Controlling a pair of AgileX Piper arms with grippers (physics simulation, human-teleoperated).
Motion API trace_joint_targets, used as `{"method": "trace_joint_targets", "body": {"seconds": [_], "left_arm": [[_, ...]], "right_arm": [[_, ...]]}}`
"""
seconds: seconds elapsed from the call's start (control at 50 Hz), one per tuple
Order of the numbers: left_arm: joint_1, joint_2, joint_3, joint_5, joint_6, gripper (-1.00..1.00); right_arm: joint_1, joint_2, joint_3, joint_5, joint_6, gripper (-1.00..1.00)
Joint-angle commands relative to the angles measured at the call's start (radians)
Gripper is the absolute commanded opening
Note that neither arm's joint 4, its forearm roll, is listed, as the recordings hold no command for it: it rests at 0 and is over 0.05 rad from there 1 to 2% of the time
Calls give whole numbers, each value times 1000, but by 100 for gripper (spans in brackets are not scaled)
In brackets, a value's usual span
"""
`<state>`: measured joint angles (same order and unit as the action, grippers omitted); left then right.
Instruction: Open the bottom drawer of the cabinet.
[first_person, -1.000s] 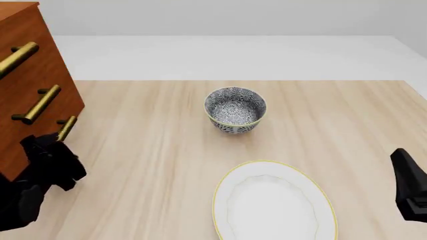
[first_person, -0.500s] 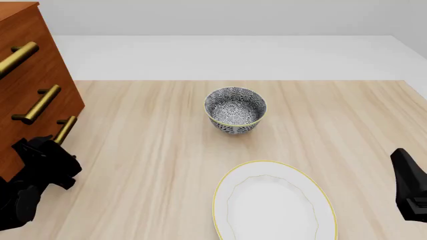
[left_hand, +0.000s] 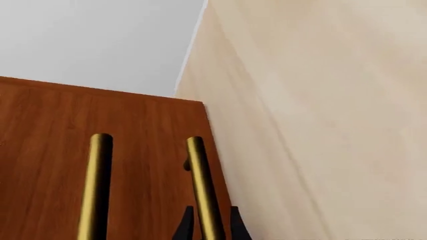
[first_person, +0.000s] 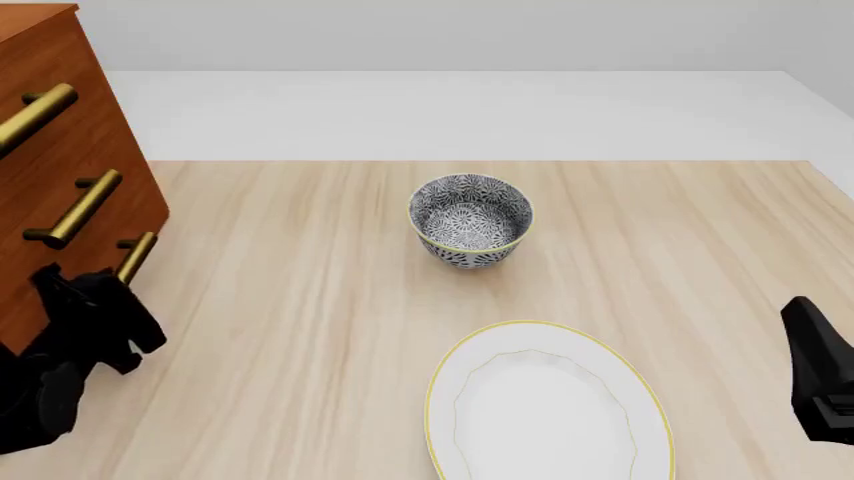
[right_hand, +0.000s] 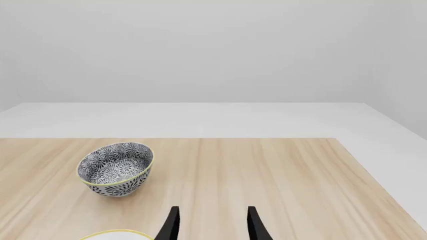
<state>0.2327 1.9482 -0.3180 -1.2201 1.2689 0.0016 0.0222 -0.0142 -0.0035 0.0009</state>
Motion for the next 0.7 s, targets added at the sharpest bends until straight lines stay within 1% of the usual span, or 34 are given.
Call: {"method": "trace_joint_targets", "body": {"seconds": [0.02,0.14,0.16,0.3,0.38,0.7], "left_arm": [[-82,42,-16,0,34,-100],[-110,62,-28,0,26,-100],[-125,65,-31,0,24,-100],[-162,57,-25,0,19,-100],[-184,68,-37,0,24,-100],[-279,117,-75,0,2,-100]], "right_arm": [[0,0,0,0,0,100],[0,0,0,0,0,100],[0,0,0,0,0,100],[0,0,0,0,0,100],[0,0,0,0,0,100],[0,0,0,0,0,100]]}}
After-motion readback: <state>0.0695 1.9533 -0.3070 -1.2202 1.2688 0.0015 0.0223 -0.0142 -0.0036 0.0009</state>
